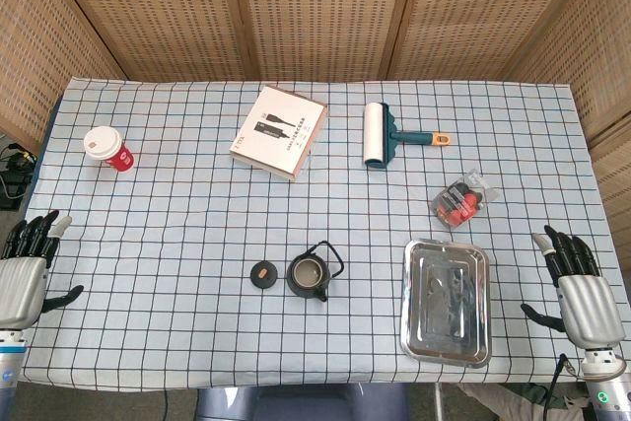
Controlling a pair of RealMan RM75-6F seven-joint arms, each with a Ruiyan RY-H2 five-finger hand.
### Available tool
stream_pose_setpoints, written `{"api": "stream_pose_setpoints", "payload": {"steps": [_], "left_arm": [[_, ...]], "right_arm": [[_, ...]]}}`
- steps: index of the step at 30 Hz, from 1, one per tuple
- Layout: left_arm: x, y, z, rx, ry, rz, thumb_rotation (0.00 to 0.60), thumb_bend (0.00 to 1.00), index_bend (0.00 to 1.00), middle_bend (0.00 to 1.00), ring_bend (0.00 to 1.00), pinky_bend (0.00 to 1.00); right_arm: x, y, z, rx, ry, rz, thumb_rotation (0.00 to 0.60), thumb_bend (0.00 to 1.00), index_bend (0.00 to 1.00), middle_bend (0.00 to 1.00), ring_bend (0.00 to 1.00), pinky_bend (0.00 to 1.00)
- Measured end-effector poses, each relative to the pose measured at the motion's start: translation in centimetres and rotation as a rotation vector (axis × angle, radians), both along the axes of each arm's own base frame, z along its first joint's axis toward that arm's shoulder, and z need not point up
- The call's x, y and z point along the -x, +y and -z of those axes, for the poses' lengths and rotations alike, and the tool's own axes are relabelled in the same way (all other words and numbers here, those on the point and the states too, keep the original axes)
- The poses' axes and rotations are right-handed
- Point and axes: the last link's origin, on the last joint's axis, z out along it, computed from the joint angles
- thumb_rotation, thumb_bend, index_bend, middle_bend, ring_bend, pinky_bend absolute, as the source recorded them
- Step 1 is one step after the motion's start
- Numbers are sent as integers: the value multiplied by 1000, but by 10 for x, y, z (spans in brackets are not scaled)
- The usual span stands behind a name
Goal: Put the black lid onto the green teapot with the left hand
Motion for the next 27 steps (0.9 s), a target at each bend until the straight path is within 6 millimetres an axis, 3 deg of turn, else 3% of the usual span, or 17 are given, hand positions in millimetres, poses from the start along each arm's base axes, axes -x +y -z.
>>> {"api": "stream_pose_setpoints", "payload": {"steps": [16,21,24,27], "left_arm": [[-1,1,4,22,-2,6,600,0,21,0,0,0],[-5,4,9,40,-13,19,600,0,111,0,0,0],[-9,7,12,53,-23,33,600,33,235,0,0,0],[-18,16,17,78,-19,60,600,46,294,0,0,0]], "right_arm": [[0,0,-1,4,-7,1,600,63,0,0,0,0],[0,-3,-3,9,-14,7,600,63,0,0,0,0],[1,-4,-5,18,-21,11,600,63,0,0,0,0],[4,-5,-8,25,-29,22,600,63,0,0,0,0]]}}
